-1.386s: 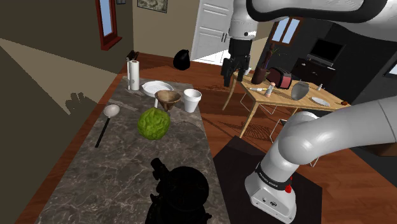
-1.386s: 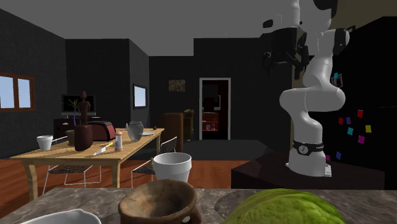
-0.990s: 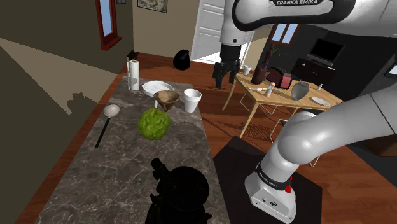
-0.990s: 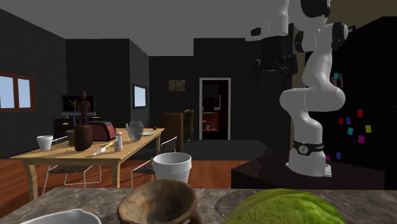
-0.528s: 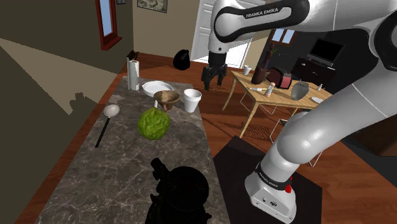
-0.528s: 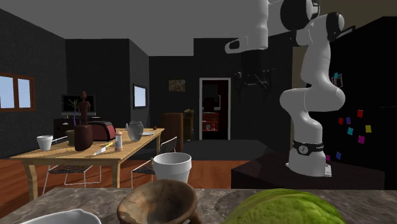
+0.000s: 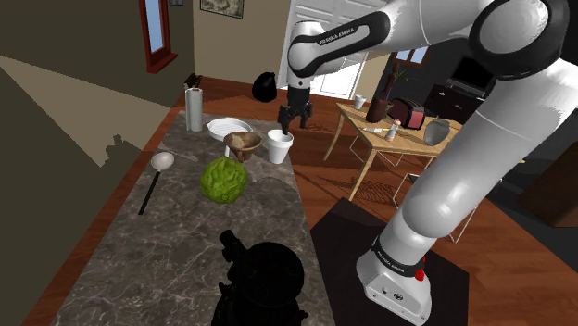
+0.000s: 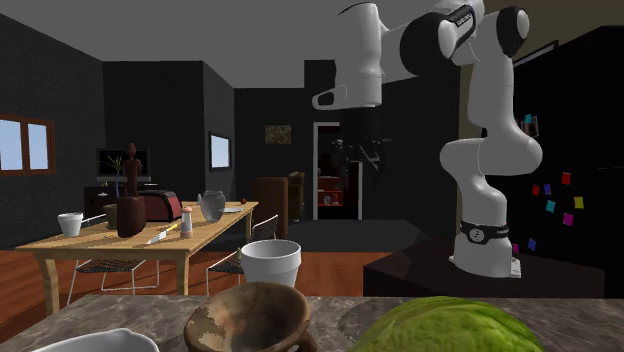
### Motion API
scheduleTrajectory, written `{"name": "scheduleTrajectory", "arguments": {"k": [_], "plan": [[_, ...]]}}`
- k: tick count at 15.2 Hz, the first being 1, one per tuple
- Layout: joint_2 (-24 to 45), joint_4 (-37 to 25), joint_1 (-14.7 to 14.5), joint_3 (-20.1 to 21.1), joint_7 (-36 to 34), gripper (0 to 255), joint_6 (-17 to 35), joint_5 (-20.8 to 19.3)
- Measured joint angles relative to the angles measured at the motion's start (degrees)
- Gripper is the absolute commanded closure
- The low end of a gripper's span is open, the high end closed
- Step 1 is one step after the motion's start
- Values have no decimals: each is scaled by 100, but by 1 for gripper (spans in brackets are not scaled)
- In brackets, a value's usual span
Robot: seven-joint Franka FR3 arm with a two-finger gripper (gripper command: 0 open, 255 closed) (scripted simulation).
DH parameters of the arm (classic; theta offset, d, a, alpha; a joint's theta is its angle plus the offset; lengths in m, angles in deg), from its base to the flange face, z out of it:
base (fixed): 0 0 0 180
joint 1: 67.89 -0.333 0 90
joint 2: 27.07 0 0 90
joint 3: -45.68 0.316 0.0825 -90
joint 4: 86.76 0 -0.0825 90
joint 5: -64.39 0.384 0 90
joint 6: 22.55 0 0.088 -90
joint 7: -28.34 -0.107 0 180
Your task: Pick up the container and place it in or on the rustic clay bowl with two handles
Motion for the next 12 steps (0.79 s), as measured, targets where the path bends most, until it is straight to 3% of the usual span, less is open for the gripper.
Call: {"name": "scheduleTrajectory", "arguments": {"k": [6,12], "plan": [[1260,-862,91,-95,231,0,474,156],[2634,-2206,268,-135,514,0,574,371]]}}
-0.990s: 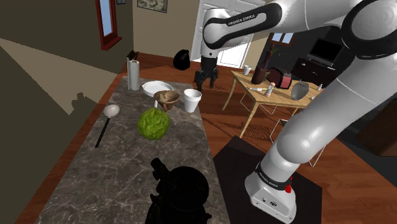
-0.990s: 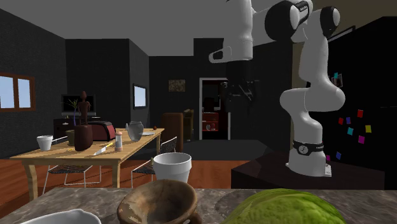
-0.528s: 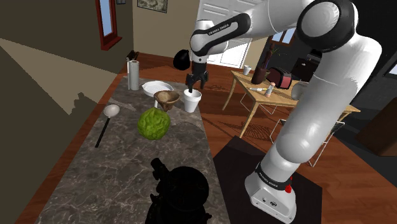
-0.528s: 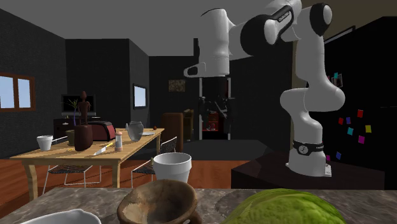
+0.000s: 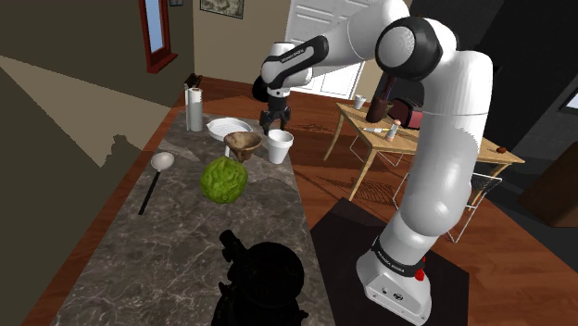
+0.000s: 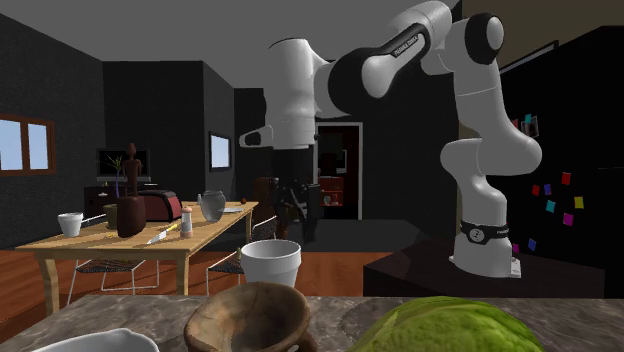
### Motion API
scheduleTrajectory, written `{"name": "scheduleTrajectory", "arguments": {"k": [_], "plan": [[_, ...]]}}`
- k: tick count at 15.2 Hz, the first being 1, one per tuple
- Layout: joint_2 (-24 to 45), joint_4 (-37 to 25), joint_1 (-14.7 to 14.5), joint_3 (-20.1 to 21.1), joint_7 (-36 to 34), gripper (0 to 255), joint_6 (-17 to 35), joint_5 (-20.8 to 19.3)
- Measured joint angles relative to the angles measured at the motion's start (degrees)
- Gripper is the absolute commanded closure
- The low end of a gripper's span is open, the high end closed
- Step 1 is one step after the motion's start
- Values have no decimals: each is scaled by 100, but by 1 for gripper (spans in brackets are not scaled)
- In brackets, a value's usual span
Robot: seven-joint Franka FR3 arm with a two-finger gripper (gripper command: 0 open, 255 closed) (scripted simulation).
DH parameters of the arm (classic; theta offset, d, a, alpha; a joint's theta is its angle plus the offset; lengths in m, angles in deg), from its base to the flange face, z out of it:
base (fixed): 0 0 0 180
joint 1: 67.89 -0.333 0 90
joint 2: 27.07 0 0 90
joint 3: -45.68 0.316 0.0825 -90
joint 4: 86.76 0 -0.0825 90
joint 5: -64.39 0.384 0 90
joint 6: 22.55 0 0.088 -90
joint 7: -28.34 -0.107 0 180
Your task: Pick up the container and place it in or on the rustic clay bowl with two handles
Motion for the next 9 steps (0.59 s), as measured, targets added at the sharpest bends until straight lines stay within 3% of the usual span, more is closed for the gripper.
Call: {"name": "scheduleTrajectory", "arguments": {"k": [2,9], "plan": [[378,-403,57,3,65,0,-7,55],[707,-270,92,18,98,0,460,96]]}}
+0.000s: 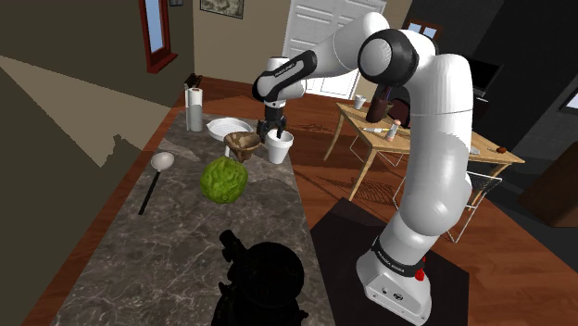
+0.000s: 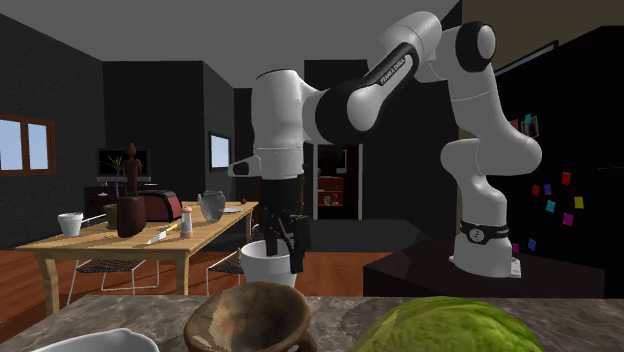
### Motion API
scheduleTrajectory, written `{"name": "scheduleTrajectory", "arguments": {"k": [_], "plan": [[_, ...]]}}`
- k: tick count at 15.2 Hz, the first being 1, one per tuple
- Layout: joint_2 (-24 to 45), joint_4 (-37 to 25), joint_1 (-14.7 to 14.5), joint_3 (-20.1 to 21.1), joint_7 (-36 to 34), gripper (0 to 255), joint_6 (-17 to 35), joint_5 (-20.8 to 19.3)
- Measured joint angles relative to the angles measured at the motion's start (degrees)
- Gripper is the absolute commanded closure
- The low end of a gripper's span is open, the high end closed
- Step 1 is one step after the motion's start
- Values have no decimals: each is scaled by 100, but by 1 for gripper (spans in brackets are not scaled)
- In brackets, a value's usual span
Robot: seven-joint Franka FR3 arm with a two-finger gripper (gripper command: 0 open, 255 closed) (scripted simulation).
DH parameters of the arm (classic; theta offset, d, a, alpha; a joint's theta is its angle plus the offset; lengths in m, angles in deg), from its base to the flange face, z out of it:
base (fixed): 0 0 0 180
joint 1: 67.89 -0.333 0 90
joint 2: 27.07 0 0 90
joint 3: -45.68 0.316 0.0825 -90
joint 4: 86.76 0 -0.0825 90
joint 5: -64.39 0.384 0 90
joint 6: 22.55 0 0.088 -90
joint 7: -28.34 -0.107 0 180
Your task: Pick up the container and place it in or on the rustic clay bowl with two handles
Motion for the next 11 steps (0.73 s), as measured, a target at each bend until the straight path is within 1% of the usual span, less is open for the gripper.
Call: {"name": "scheduleTrajectory", "arguments": {"k": [7,8,11], "plan": [[48,32,2,4,1,0,83,5],[48,32,2,4,1,255,83,5],[48,32,2,4,1,255,83,5]]}}
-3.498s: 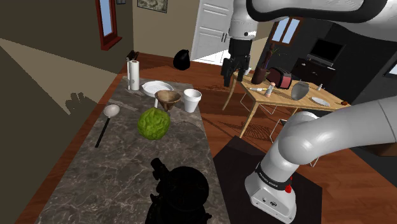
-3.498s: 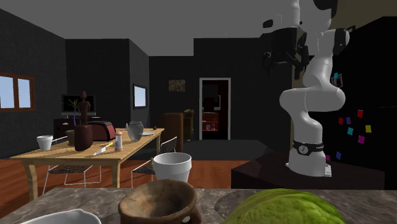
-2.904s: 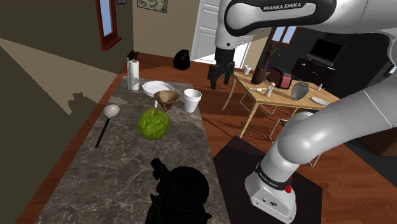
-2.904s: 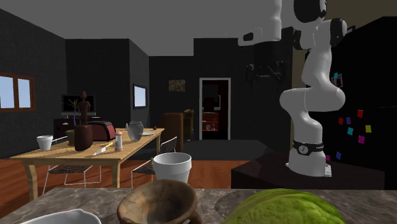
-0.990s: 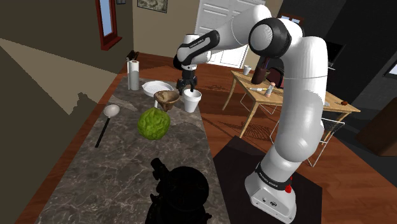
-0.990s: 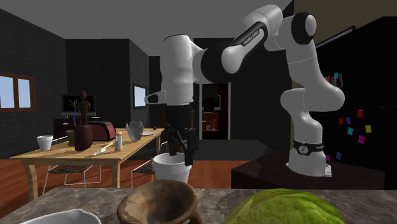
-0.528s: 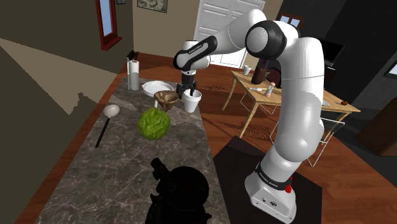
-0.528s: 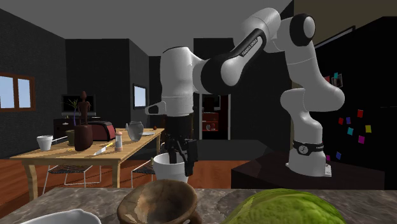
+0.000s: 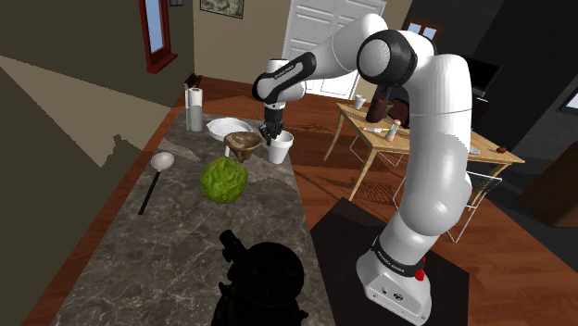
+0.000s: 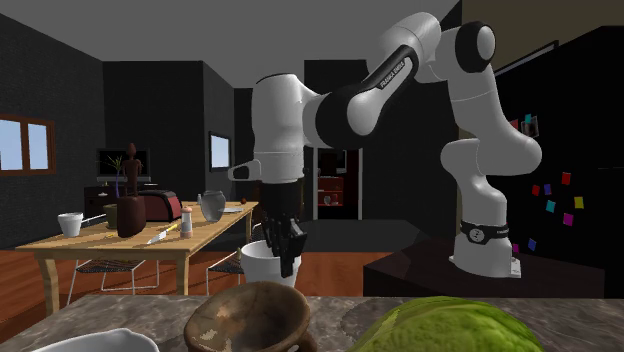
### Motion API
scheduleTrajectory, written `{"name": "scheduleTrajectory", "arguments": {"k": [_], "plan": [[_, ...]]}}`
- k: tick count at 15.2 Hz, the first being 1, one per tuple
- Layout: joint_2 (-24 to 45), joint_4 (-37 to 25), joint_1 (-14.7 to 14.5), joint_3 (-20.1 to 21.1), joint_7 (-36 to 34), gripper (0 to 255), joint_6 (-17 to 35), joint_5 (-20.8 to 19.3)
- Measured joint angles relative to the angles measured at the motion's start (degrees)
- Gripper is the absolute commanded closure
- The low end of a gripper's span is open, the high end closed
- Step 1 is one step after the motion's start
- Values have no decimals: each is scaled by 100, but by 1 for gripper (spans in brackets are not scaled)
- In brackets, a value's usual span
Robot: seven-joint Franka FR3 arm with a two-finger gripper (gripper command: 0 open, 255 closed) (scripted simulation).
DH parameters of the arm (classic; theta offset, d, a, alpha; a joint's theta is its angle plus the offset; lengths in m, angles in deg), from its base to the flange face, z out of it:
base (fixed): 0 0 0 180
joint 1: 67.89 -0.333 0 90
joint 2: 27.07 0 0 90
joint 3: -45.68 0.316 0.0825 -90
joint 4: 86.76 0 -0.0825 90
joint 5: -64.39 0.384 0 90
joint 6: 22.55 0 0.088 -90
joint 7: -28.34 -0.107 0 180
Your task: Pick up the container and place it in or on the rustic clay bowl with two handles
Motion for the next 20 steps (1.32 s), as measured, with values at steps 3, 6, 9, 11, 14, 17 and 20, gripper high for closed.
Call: {"name": "scheduleTrajectory", "arguments": {"k": [3,6,9,11,14,17,20], "plan": [[-1,-2,1,-2,0,255,0,-1],[0,-4,1,-2,-1,255,0,-1],[-43,-23,-1,-3,0,255,-67,-5],[-142,-32,-7,-9,-3,255,-175,-15],[-240,-119,-11,-15,-3,255,-359,-25],[-354,-196,-18,-21,-7,255,-548,-37],[-492,-240,-24,-28,-8,255,-730,-52]]}}
